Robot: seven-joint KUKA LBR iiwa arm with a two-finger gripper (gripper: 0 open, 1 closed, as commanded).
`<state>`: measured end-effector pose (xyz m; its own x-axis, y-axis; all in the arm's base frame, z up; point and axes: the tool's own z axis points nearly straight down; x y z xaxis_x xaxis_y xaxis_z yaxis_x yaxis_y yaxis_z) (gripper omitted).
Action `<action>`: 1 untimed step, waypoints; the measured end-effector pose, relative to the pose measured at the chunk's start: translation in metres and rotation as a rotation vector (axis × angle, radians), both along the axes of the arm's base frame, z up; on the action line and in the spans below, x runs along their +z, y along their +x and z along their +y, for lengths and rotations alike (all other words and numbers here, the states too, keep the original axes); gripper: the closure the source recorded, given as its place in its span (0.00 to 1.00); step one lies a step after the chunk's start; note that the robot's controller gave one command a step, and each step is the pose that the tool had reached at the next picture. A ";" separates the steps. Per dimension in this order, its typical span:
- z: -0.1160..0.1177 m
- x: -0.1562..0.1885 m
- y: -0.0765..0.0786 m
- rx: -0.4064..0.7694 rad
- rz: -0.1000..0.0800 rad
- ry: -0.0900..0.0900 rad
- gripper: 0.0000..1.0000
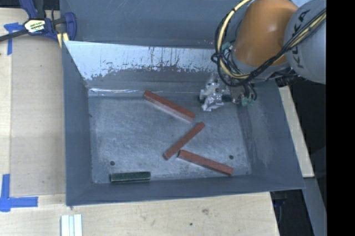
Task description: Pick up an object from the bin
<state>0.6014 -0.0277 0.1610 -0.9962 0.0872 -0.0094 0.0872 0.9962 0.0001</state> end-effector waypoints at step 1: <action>-0.006 0.117 -0.023 -0.013 0.006 0.001 1.00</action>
Offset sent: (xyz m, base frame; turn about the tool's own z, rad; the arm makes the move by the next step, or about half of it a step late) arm 0.0000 0.0000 0.0000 0.0000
